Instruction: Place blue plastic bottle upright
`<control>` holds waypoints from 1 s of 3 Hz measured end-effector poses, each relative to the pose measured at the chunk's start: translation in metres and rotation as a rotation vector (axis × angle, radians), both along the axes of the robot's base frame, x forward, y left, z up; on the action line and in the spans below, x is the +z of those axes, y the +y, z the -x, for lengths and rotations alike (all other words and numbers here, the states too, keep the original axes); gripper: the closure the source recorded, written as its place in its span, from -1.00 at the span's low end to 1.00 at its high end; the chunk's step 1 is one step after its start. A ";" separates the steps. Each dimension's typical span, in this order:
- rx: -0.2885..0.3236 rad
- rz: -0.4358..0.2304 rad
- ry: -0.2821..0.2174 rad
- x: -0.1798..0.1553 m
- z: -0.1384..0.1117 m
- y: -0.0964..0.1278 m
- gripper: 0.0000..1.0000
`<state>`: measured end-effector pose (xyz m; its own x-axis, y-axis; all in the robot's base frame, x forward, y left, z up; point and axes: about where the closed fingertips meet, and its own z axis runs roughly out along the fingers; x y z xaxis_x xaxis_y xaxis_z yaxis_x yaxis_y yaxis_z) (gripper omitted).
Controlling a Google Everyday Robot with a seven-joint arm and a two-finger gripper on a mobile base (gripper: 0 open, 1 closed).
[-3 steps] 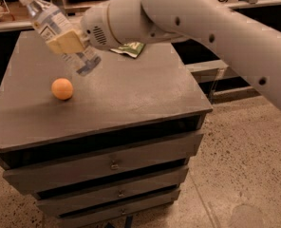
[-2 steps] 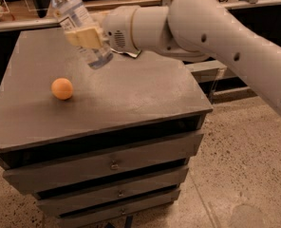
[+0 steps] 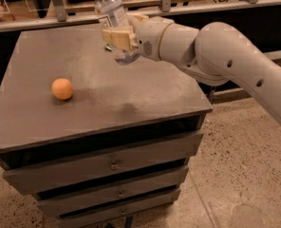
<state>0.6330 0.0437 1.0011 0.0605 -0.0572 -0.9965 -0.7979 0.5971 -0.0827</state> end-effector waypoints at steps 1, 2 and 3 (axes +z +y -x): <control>0.000 0.000 0.000 0.000 0.000 0.000 1.00; -0.047 -0.043 0.021 -0.005 0.003 0.001 1.00; -0.122 -0.120 0.051 -0.013 0.016 0.005 1.00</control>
Offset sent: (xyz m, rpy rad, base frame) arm -0.0078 -0.0042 -0.0188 0.1457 0.0722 -0.1638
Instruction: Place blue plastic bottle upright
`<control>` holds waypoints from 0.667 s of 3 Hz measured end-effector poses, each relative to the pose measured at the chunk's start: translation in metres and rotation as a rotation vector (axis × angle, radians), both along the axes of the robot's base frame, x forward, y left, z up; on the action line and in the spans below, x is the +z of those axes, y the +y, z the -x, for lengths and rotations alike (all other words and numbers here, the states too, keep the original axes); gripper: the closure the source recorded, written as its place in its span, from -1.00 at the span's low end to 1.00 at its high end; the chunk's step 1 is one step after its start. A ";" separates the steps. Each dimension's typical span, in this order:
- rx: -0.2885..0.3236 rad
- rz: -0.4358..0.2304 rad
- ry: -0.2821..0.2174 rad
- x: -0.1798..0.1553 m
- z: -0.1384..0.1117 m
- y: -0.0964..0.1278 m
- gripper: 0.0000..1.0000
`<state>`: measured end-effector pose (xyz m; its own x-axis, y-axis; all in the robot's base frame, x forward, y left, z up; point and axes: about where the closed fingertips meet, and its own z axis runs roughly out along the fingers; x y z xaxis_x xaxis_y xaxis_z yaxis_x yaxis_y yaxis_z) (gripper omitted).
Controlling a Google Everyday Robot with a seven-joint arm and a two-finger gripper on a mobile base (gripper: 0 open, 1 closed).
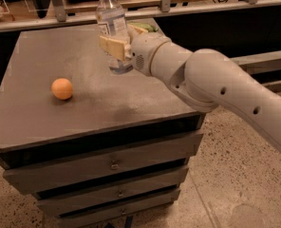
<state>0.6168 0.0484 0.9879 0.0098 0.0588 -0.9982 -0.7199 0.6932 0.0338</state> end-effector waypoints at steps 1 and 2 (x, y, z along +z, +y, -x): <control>-0.076 -0.054 0.016 -0.002 0.017 0.005 1.00; -0.136 -0.085 0.014 -0.009 0.032 0.008 1.00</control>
Offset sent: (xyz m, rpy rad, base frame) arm -0.0530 0.0093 -0.0189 0.1278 0.0088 -0.2222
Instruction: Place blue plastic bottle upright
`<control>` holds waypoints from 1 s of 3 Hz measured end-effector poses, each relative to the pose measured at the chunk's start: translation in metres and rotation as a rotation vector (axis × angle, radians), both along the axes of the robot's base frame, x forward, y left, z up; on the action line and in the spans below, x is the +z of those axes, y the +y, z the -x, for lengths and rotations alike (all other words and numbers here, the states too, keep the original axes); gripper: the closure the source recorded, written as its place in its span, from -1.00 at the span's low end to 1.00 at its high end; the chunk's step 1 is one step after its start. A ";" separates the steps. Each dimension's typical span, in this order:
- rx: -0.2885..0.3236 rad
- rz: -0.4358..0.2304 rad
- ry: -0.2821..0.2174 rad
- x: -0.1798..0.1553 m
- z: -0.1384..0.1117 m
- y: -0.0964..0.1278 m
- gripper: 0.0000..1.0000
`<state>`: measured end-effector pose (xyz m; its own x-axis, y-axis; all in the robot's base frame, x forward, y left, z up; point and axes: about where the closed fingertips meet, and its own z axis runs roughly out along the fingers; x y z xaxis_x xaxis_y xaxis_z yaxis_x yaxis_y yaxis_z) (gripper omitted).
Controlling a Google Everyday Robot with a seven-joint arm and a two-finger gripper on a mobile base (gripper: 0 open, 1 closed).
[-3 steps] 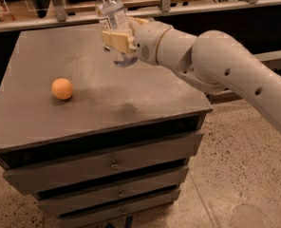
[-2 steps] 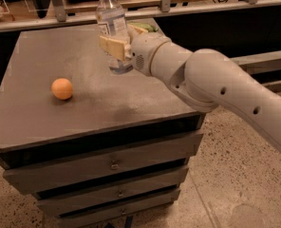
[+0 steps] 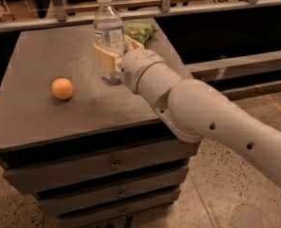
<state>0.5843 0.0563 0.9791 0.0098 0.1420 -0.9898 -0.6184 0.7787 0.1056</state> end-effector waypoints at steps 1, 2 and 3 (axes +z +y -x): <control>-0.063 -0.033 -0.018 -0.013 0.016 0.004 1.00; -0.093 -0.086 -0.045 -0.029 0.031 0.019 1.00; -0.156 -0.132 -0.104 -0.038 0.029 0.018 1.00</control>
Offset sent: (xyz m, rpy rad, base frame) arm -0.0363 0.0057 -0.0515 0.2085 -0.1036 -0.2606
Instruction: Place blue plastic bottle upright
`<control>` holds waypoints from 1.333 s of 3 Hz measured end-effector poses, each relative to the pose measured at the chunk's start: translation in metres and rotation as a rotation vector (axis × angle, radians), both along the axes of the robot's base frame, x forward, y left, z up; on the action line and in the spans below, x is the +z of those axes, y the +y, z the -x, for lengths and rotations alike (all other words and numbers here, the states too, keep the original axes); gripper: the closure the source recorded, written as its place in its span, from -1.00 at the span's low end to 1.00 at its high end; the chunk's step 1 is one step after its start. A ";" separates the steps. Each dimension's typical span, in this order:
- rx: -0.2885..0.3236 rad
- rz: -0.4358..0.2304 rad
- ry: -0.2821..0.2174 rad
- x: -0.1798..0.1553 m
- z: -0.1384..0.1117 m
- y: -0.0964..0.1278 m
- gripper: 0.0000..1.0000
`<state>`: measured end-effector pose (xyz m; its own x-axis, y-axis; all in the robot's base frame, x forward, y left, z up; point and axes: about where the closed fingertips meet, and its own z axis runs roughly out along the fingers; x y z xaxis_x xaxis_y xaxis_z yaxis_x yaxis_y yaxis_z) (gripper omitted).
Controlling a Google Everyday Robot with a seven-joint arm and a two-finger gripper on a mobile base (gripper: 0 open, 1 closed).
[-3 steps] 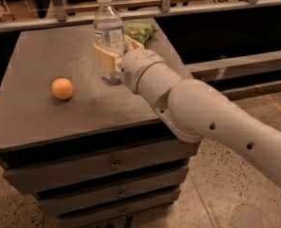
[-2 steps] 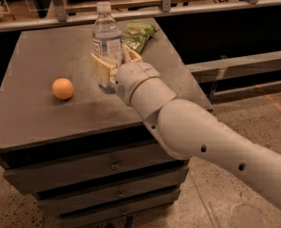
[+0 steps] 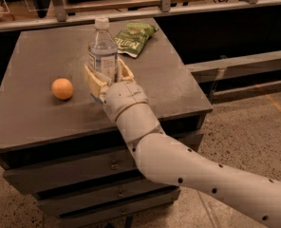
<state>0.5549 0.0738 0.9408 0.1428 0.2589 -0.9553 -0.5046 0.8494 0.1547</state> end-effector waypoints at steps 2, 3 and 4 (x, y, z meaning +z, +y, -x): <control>-0.073 0.039 -0.080 -0.003 -0.008 -0.023 1.00; -0.062 0.084 -0.071 -0.007 -0.004 -0.035 1.00; -0.054 0.092 -0.066 -0.010 -0.001 -0.038 1.00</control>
Offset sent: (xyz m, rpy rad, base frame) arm 0.0065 -0.0439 -0.0070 -0.1110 -0.0957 -0.0609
